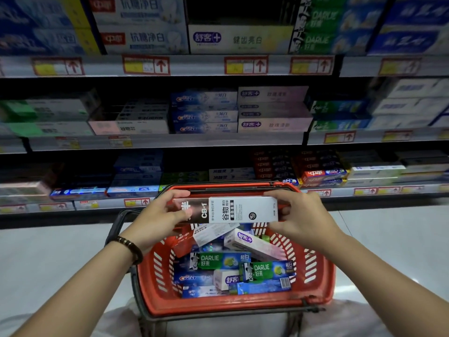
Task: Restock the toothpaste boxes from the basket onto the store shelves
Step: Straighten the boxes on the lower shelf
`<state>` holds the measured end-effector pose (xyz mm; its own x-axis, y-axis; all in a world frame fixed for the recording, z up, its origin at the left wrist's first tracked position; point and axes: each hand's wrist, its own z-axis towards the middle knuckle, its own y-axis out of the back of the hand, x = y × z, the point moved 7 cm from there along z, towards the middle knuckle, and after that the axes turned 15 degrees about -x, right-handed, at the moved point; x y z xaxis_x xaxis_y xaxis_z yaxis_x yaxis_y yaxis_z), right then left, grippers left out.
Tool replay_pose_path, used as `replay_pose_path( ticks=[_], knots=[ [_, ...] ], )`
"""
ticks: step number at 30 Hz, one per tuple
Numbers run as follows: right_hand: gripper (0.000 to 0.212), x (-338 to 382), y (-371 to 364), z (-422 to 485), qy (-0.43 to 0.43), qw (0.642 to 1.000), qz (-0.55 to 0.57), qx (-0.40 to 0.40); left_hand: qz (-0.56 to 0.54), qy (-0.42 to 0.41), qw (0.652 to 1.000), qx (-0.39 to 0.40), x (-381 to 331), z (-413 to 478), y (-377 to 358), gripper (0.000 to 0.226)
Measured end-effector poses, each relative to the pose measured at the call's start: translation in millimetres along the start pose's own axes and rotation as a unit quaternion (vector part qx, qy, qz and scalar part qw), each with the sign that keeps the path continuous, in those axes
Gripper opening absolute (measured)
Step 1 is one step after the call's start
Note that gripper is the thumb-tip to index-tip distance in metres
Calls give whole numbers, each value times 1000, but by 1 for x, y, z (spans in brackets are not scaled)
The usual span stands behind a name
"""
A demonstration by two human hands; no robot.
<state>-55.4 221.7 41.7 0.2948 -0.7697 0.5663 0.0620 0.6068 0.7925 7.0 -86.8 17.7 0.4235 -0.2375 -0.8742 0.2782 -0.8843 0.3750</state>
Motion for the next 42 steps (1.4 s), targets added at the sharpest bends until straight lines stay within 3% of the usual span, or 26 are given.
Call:
replay_pose_path(
  ticks=[17,30,37,42],
  knots=[
    [70,-1,33,18,-12,994,93,-49,-205,-10,978,-21,-37,-16,6,46],
    [71,-6,29,20,-131,964,230,-34,-193,-37,980,-42,-43,-13,10,37],
    [61,-9,24,21,-189,935,299,-36,-153,-39,986,-48,-34,-9,12,66],
    [54,-17,15,23,-224,915,331,-48,-180,-18,982,-44,-31,-6,10,63]
  ],
)
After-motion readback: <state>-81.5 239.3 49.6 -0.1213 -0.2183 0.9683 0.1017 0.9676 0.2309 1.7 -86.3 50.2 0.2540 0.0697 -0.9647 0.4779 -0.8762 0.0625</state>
